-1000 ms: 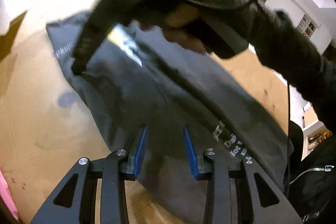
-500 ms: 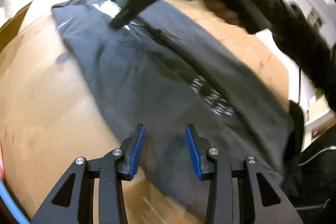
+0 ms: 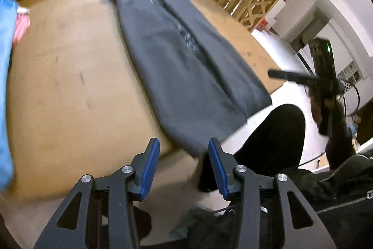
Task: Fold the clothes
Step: 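Move both open grippers back to the hem end of the strip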
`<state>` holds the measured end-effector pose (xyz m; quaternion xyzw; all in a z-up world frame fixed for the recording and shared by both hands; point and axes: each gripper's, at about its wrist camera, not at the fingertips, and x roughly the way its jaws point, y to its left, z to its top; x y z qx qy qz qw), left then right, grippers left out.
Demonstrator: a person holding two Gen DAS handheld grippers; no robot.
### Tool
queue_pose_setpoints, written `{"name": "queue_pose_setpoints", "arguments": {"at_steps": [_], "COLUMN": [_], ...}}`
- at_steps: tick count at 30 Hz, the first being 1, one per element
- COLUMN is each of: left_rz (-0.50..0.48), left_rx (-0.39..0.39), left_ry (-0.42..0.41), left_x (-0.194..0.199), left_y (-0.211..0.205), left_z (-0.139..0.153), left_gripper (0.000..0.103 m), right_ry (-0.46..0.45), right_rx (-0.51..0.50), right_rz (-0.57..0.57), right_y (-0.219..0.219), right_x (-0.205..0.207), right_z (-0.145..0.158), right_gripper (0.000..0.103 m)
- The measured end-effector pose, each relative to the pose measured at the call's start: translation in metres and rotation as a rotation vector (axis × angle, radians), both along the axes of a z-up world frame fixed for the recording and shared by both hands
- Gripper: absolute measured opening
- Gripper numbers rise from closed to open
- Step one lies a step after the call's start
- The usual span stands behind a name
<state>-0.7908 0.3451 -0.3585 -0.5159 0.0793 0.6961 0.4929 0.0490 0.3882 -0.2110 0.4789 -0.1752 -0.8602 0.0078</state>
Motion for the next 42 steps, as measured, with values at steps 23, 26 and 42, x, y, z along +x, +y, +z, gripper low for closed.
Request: {"name": "queue_pose_setpoints", "arguments": {"at_steps": [23, 26, 42], "left_rz": [-0.053, -0.140, 0.083], "left_rx": [0.034, -0.040, -0.042], "left_ry": [0.200, 0.256, 0.068], "left_x": [0.019, 0.031, 0.014], "left_y": [0.042, 0.053, -0.003], "left_z": [0.003, -0.016, -0.023], "left_gripper": [0.045, 0.044, 0.043], "right_ry": [0.097, 0.064, 0.002], "right_rx": [0.086, 0.164, 0.120], "right_rz": [0.092, 0.130, 0.040], "right_y": [-0.023, -0.034, -0.008], "right_x": [0.004, -0.005, 0.018], "right_z": [-0.004, -0.011, -0.014], "right_gripper": [0.043, 0.043, 0.043]}}
